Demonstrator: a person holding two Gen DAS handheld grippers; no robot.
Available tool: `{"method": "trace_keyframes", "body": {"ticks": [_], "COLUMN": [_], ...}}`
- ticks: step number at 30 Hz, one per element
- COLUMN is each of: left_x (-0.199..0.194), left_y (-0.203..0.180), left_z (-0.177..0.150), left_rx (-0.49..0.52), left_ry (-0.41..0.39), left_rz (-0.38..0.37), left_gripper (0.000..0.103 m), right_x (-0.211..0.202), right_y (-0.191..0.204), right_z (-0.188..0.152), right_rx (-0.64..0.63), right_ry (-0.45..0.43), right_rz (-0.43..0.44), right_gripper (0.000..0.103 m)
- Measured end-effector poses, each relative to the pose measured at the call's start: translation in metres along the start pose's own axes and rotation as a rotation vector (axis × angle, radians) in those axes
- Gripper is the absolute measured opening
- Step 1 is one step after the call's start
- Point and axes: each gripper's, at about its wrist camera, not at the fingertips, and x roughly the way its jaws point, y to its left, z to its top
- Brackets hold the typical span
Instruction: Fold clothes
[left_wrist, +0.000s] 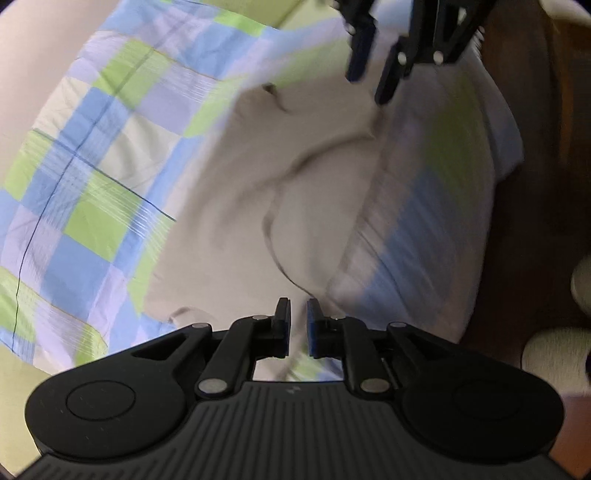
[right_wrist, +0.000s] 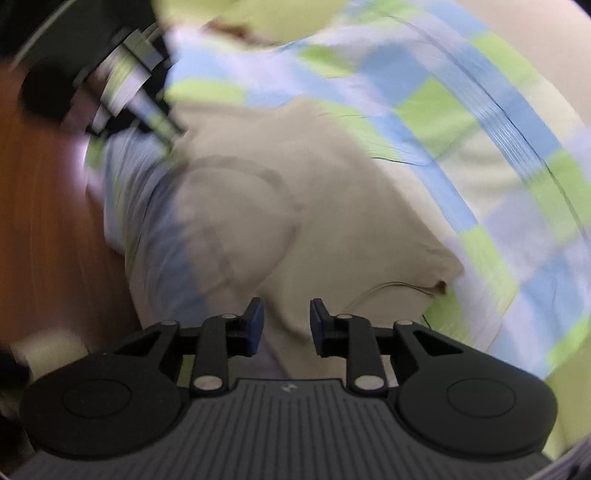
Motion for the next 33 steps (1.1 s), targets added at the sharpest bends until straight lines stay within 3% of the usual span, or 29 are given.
{"method": "trace_keyframes", "body": {"ticks": [3,4,8,13,18,20,21,24,27,28,30,33], "left_x": [0.023,0.040,0.061,0.065,0.079,0.079,0.079,0.074,0.068,0.067,0.064,0.051], "left_y": [0.011,0.017,0.015,0.017,0.016,0.015,0.015,0.010,0.007,0.006,-0.005,-0.011], "left_z": [0.014,0.021,0.024,0.024,0.025,0.026,0.026,0.020,0.010,0.010,0.009,0.009], "left_rx": [-0.042,-0.083,-0.089,-0.112,-0.119,-0.127,-0.131,-0.098,-0.055,-0.047,0.026,0.078], "left_ry": [-0.021,-0.010,0.019,0.027,0.066,0.063,0.061,0.071,0.084,0.082,0.059,-0.002], "left_rz": [0.008,-0.021,-0.022,-0.064,-0.044,-0.036,-0.031,0.044,0.044,0.035,0.036,-0.018], "left_gripper": [0.016,0.016,0.016,0.018,0.023,0.012,0.000,0.000,0.000,0.004,0.006,0.018], "right_x": [0.020,0.028,0.048,0.048,0.049,0.050,0.050,0.049,0.049,0.049,0.049,0.046], "right_y": [-0.014,-0.017,-0.016,-0.018,-0.018,-0.018,-0.018,-0.017,-0.016,-0.016,-0.017,-0.019], "right_z": [0.006,0.007,0.007,0.005,0.006,0.004,0.004,0.003,0.002,0.002,0.003,0.006], "right_rx": [0.070,0.095,0.115,0.170,0.174,0.183,0.189,0.209,0.210,0.211,0.216,0.226], "right_ry": [-0.008,-0.008,0.028,0.039,0.053,0.055,0.056,0.063,0.077,0.082,0.093,0.101], "right_rz": [0.006,0.014,0.026,0.018,0.014,0.003,-0.001,-0.002,0.001,0.000,-0.001,-0.003], "right_gripper": [0.019,0.019,0.019,0.019,0.022,0.026,0.026,0.025,0.025,0.025,0.025,0.025]}}
